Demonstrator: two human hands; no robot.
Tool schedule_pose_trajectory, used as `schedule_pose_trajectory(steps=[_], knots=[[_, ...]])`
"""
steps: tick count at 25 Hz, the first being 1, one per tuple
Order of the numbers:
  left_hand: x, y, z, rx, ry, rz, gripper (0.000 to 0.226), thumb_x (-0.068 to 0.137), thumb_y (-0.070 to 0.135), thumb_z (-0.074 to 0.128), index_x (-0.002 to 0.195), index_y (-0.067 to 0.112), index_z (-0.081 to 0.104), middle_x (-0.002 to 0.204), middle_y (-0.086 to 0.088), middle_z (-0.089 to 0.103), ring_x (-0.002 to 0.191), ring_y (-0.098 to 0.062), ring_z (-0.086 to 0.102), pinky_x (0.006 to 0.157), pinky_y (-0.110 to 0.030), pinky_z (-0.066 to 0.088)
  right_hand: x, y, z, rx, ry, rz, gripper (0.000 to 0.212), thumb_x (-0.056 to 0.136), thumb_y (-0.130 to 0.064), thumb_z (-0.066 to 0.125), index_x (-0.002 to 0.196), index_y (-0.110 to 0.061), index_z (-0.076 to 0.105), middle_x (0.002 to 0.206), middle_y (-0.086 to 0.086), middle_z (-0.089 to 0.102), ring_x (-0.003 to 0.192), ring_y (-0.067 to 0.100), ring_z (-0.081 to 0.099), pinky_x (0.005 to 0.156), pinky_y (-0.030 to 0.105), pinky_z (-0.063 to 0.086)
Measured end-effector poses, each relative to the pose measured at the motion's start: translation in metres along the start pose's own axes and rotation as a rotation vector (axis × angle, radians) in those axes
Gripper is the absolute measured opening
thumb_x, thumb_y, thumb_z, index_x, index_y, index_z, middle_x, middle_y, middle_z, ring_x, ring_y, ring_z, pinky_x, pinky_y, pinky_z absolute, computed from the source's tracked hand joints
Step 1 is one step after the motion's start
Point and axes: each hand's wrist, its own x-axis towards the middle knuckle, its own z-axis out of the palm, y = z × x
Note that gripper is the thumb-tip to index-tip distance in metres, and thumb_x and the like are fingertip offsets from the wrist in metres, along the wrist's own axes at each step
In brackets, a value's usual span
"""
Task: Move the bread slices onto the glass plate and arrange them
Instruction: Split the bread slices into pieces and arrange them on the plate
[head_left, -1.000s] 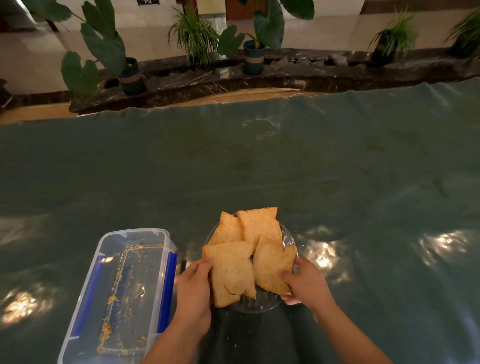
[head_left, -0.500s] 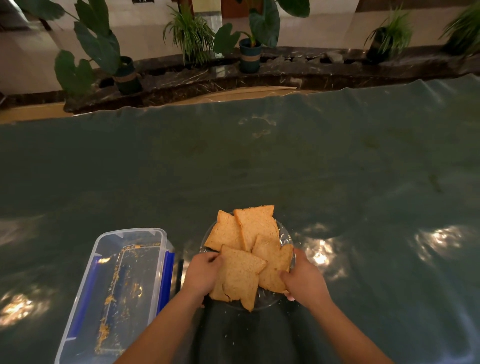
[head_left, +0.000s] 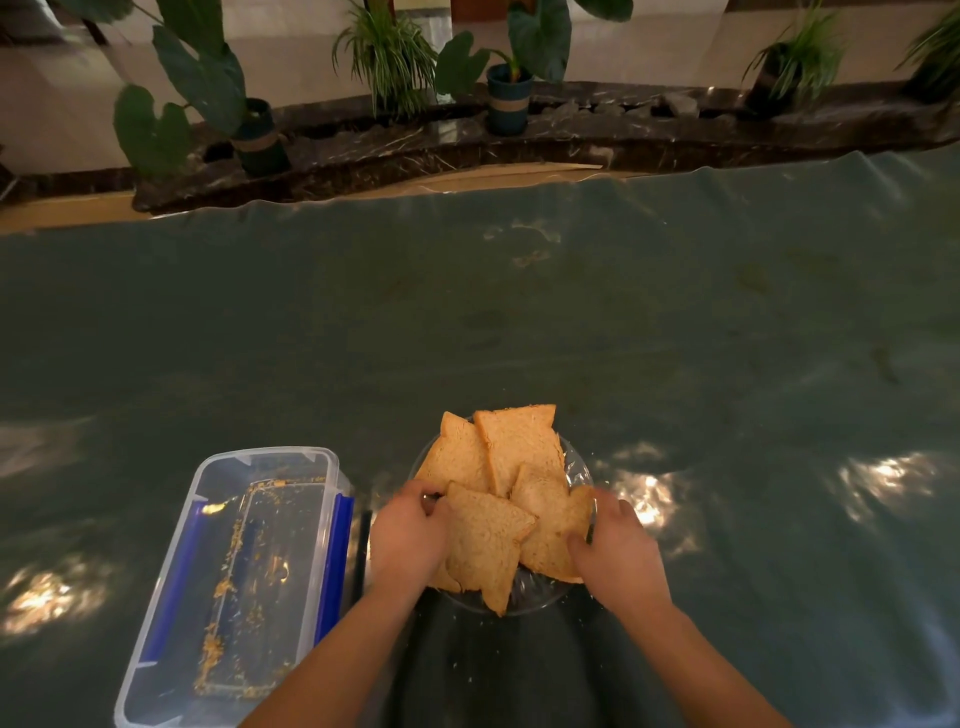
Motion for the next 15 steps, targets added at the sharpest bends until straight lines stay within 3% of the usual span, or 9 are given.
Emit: schedule_pose_trajectory(steps=[3, 6, 8, 11, 15], knots=[[0.01, -0.003, -0.003, 0.01, 0.084, -0.025, 0.026, 0.091, 0.025, 0.062, 0.116, 0.018, 0.06, 0.114, -0.003, 0.06, 0.079, -0.005, 0.054, 0.063, -0.02, 0.042, 0.011, -0.001, -0.003, -0.006, 0.041, -0.035, 0.029, 0.085, -0.022, 0.058, 0.113, -0.015, 0.053, 0.107, 0.007, 0.062, 0.09, 0.028, 0.064, 0.075, 0.037, 0.052], [0.022, 0.0, -0.003, 0.078, 0.067, -0.08, 0.047, 0.092, 0.033, 0.061, 0.134, 0.013, 0.051, 0.132, -0.013, 0.048, 0.095, -0.022, 0.059, 0.074, -0.029, 0.045, 0.04, -0.009, -0.01, -0.021, 0.073, -0.082, 0.023, 0.088, -0.021, 0.057, 0.109, -0.013, 0.059, 0.102, 0.008, 0.066, 0.086, 0.025, 0.064, 0.072, 0.035, 0.052], [0.032, 0.003, -0.001, 0.164, 0.019, -0.107, 0.051, 0.092, 0.041, 0.059, 0.132, 0.012, 0.053, 0.13, -0.014, 0.05, 0.098, -0.026, 0.061, 0.079, -0.034, 0.049, 0.065, -0.019, -0.015, -0.027, 0.071, -0.078, 0.029, 0.089, -0.023, 0.057, 0.115, -0.012, 0.06, 0.111, 0.01, 0.064, 0.093, 0.028, 0.064, 0.076, 0.036, 0.052], [0.042, 0.006, -0.002, 0.226, -0.025, -0.113, 0.044, 0.09, 0.047, 0.059, 0.117, 0.012, 0.06, 0.121, -0.012, 0.053, 0.082, -0.019, 0.058, 0.072, -0.033, 0.048, 0.099, -0.034, -0.019, -0.1, 0.005, -0.04, 0.044, 0.091, -0.036, 0.057, 0.128, -0.013, 0.051, 0.124, 0.009, 0.055, 0.103, 0.033, 0.063, 0.079, 0.041, 0.054], [0.045, 0.007, -0.004, 0.318, 0.025, -0.016, 0.047, 0.088, 0.044, 0.065, 0.126, 0.017, 0.055, 0.124, -0.01, 0.048, 0.094, -0.024, 0.063, 0.068, -0.032, 0.048, 0.131, -0.049, -0.018, -0.163, -0.12, -0.053, 0.056, 0.09, -0.046, 0.058, 0.134, -0.015, 0.043, 0.126, 0.011, 0.051, 0.107, 0.033, 0.061, 0.079, 0.044, 0.056]])
